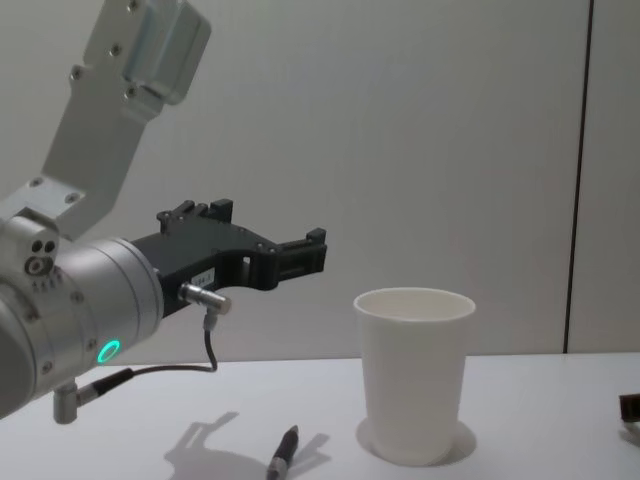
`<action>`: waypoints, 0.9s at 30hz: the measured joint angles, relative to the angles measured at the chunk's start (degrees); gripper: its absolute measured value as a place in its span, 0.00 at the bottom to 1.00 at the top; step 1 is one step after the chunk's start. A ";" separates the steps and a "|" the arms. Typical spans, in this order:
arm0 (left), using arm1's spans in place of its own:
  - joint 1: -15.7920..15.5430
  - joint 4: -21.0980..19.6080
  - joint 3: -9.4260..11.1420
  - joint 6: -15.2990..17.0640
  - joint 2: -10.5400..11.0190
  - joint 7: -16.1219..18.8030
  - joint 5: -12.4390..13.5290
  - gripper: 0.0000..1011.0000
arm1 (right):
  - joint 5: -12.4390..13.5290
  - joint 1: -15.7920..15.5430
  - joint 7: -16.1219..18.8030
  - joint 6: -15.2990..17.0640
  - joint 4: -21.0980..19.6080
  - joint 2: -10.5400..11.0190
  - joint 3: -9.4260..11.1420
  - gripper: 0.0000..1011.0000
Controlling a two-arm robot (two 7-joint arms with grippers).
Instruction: Place the pen into the pen holder.
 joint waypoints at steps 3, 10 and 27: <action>0.00 0.00 0.00 0.00 0.00 0.00 0.00 0.99 | 0.00 -0.03 -0.03 -0.47 0.44 -0.15 0.06 0.99; 0.00 0.00 0.00 0.00 0.00 0.00 0.00 0.99 | -0.09 0.03 -0.12 -1.46 1.44 -0.47 0.20 0.99; 0.00 0.00 0.00 0.00 0.00 0.00 0.00 0.99 | -0.27 -0.01 -0.40 -2.38 2.56 -0.70 0.43 0.70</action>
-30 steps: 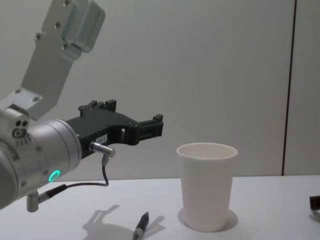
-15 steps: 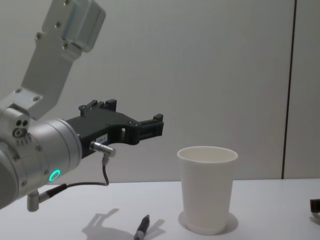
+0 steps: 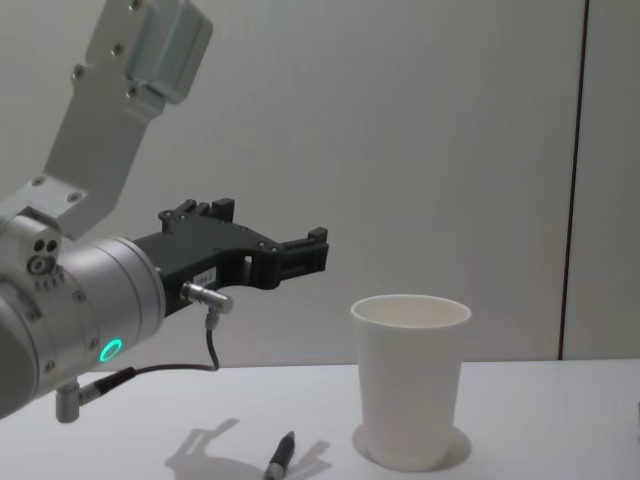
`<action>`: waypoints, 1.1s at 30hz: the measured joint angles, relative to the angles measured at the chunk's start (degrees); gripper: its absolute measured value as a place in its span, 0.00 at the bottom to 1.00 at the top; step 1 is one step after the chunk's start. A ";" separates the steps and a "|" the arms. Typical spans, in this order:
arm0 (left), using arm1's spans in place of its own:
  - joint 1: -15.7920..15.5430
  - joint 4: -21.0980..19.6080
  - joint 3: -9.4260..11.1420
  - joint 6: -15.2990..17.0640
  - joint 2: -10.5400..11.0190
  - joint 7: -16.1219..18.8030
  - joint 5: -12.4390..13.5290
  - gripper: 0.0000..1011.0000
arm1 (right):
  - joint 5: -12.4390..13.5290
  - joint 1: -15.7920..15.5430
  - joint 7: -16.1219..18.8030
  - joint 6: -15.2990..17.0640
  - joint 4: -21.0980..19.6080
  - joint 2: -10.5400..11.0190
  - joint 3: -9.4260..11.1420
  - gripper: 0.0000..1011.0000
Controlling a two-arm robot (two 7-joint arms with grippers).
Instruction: Place the pen into the pen holder.
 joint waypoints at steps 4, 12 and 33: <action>0.00 0.00 0.00 0.00 0.00 0.00 0.00 0.99 | -0.01 0.00 -0.02 -0.05 0.14 -0.03 0.01 0.63; 0.00 0.00 0.00 0.00 0.00 0.00 0.00 0.99 | -0.03 0.00 -0.02 -0.15 0.32 -0.07 0.02 0.54; 0.00 0.00 0.00 0.00 0.00 0.00 0.00 0.99 | -0.04 -0.02 0.04 -0.17 0.49 -0.14 0.00 0.41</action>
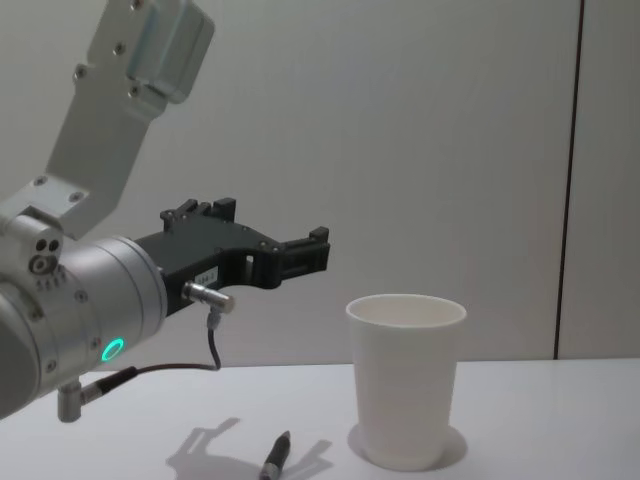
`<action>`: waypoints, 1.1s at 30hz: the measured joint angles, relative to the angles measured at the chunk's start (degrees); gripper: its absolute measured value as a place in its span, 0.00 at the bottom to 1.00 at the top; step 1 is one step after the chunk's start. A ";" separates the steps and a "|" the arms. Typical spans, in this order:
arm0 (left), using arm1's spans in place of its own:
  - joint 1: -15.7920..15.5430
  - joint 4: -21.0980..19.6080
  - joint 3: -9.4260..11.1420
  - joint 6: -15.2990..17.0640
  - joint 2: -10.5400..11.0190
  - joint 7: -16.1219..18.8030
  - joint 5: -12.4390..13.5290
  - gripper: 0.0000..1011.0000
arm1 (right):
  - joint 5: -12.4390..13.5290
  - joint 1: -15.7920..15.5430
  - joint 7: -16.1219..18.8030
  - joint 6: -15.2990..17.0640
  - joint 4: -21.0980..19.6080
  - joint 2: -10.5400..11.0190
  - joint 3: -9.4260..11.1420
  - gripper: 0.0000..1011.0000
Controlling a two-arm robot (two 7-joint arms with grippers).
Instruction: Place the pen into the pen holder.
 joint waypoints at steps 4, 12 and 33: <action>0.00 0.00 0.00 0.00 0.00 0.00 0.00 0.99 | 0.00 -0.01 0.00 0.00 0.01 -0.02 -0.01 0.38; 0.00 0.00 0.00 0.00 0.00 0.00 0.00 0.99 | 0.00 -0.03 0.04 -0.01 0.01 -0.03 -0.03 0.33; 0.00 0.00 0.00 0.00 0.00 0.00 0.00 0.99 | 0.02 -0.08 0.10 -0.01 0.07 -0.03 -0.11 0.19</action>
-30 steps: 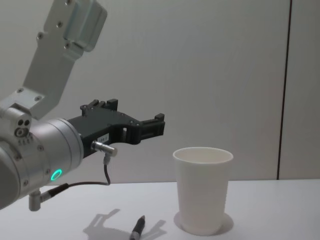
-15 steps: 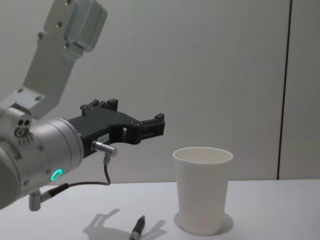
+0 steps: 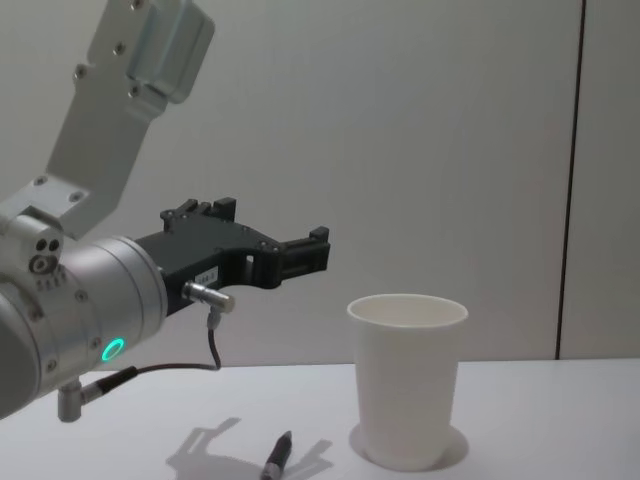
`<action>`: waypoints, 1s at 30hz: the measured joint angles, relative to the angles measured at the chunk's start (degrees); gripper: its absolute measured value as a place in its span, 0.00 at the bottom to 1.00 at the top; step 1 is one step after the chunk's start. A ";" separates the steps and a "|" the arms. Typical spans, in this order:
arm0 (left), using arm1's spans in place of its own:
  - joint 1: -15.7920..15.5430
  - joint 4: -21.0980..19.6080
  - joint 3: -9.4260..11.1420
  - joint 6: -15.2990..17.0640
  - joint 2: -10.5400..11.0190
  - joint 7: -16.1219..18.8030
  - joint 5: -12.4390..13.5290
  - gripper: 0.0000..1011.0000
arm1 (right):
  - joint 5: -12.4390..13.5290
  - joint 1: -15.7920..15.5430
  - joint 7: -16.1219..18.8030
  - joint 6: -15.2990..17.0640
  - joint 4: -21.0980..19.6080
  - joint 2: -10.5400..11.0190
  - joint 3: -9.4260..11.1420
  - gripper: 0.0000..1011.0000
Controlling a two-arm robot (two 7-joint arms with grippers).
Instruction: Place the pen into the pen holder.
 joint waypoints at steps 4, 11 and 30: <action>0.00 0.00 0.00 0.00 0.00 0.00 0.00 0.99 | 0.01 0.00 0.00 0.00 0.00 0.00 0.00 0.18; 0.00 0.00 0.00 0.00 0.00 0.00 0.00 0.99 | 0.03 0.00 0.02 0.00 0.00 0.00 0.00 0.18; 0.00 0.00 -0.01 0.00 0.00 -0.01 0.00 0.99 | -2.06 -0.37 1.68 -5.83 -2.40 -1.19 -1.32 0.18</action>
